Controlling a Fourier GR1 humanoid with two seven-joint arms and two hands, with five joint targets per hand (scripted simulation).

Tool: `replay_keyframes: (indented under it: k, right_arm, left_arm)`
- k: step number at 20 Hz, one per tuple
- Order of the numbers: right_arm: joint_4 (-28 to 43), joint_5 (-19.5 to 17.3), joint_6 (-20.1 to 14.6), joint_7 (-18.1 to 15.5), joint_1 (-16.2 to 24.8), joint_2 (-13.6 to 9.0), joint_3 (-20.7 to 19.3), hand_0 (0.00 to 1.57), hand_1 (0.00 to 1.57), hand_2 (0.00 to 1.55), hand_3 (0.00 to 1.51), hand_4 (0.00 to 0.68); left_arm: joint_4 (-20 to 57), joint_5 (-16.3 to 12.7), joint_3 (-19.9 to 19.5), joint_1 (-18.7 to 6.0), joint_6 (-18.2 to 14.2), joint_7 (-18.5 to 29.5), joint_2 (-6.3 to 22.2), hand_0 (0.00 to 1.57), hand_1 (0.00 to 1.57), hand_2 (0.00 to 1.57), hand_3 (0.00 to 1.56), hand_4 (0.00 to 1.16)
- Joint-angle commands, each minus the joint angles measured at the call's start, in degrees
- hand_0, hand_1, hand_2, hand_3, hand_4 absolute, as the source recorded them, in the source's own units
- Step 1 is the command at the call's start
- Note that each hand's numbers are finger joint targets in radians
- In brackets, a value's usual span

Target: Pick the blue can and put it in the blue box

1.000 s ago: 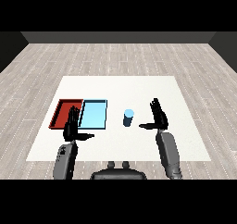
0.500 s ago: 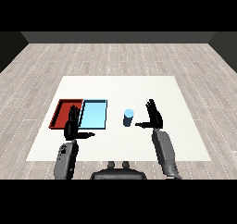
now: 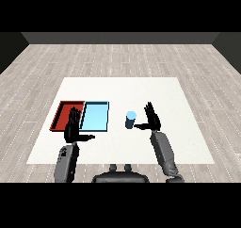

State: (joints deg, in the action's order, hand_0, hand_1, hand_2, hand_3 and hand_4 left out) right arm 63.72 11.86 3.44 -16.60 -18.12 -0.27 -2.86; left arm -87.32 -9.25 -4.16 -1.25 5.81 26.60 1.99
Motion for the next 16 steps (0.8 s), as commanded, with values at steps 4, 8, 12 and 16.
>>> replay_keyframes:
  k: [4,8,12,16]
  right_arm:
    - [-2.0,1.2,0.7,-3.0,1.8,-0.4,1.2,0.0,0.0,0.0,0.0,0.0]
    - [-13.8,4.0,-2.6,-8.4,-5.2,0.3,3.8,0.0,0.0,0.0,0.0,0.0]
    - [-10.9,2.5,-2.0,-2.1,-5.9,-0.1,1.9,0.0,0.0,0.0,0.0,0.0]
    - [-10.1,6.5,-2.3,-4.4,-4.6,0.3,6.7,0.0,0.0,0.0,0.0,0.0]
  left_arm:
    - [-0.2,-0.9,-1.2,-1.9,0.2,-2.4,1.6,0.0,0.0,0.0,0.0,0.0]
    - [-7.7,2.4,4.3,-0.2,-5.8,-6.8,-1.9,0.0,0.0,0.0,0.0,0.0]
    - [0.3,1.2,-0.3,-1.5,-1.8,-0.8,0.5,0.0,0.0,0.0,0.0,0.0]
    - [-4.9,-0.6,0.0,3.0,-0.1,-2.2,0.9,0.0,0.0,0.0,0.0,0.0]
